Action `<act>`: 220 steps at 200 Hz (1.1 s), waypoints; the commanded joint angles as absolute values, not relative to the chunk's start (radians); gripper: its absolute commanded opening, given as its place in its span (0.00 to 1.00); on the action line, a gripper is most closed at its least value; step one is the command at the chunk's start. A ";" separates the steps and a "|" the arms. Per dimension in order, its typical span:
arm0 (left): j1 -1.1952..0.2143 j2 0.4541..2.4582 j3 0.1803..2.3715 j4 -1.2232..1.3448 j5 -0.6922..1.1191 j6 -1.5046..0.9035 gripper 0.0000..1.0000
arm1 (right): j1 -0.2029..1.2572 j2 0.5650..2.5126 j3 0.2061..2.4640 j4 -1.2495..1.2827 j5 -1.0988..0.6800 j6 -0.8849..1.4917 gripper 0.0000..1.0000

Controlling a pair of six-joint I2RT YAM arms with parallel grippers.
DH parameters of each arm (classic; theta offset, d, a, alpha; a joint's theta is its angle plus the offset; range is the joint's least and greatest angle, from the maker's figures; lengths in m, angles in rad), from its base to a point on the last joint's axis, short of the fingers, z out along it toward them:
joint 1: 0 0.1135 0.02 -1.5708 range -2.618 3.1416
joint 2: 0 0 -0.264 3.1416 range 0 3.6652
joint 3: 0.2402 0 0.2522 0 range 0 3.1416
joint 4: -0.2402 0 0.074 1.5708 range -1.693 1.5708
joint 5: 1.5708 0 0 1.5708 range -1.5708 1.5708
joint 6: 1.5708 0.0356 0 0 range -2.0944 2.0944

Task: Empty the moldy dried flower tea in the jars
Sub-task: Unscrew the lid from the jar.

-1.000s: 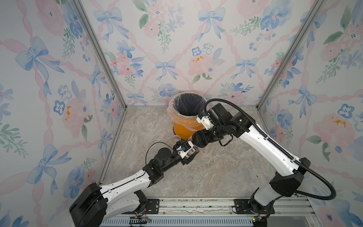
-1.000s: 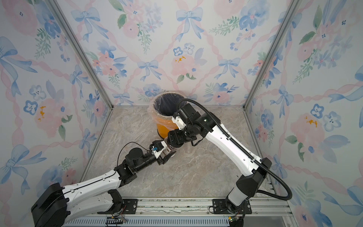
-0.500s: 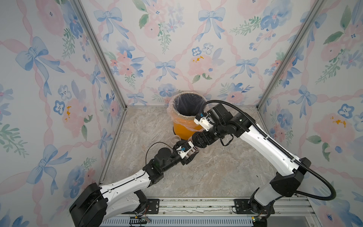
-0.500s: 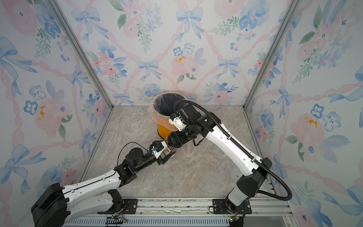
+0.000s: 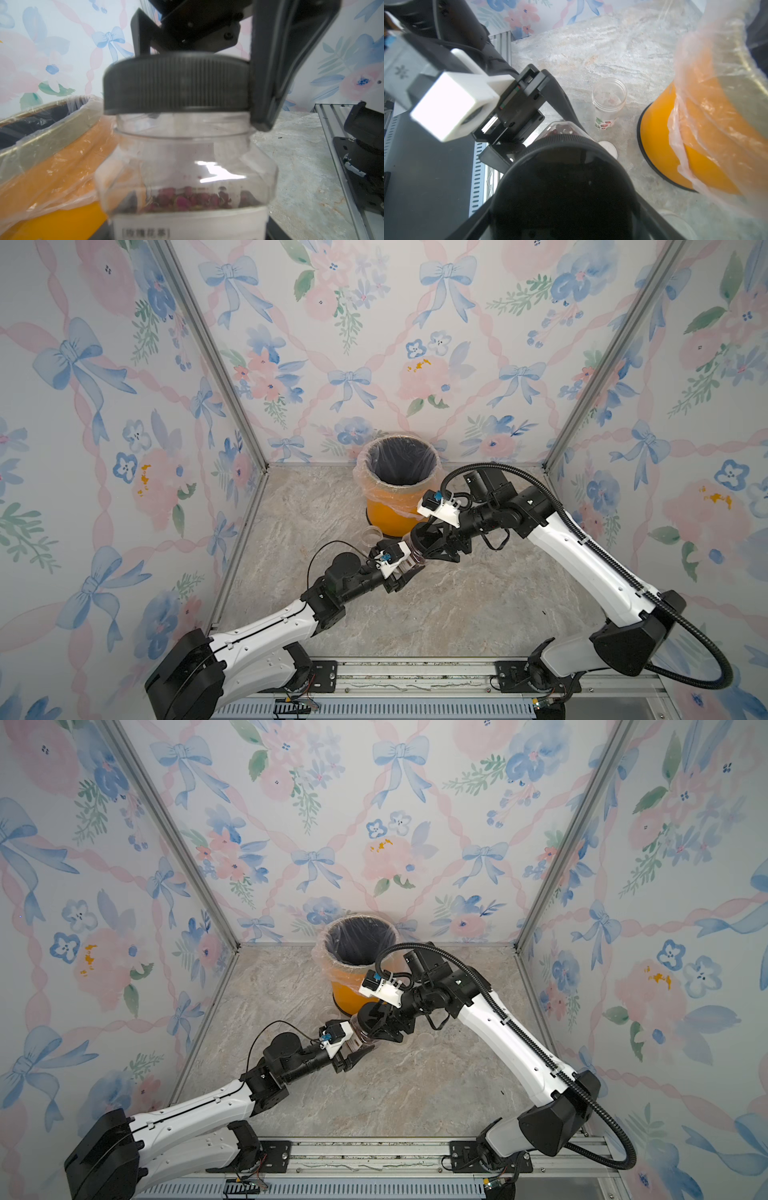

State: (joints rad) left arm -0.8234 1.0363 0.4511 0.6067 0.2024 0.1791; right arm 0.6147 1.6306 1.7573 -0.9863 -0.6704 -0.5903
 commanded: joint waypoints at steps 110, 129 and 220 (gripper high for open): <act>-0.830 1.033 0.459 0.625 0.184 0.215 0.43 | 0.542 1.600 1.700 -0.753 -0.903 -0.654 0.69; -0.830 1.028 0.457 0.626 0.159 0.220 0.43 | 0.520 1.566 1.644 -0.660 -0.924 -0.580 0.69; -0.830 0.984 0.447 0.625 0.042 0.219 0.42 | 0.402 1.476 1.534 -0.551 -0.549 -0.162 0.70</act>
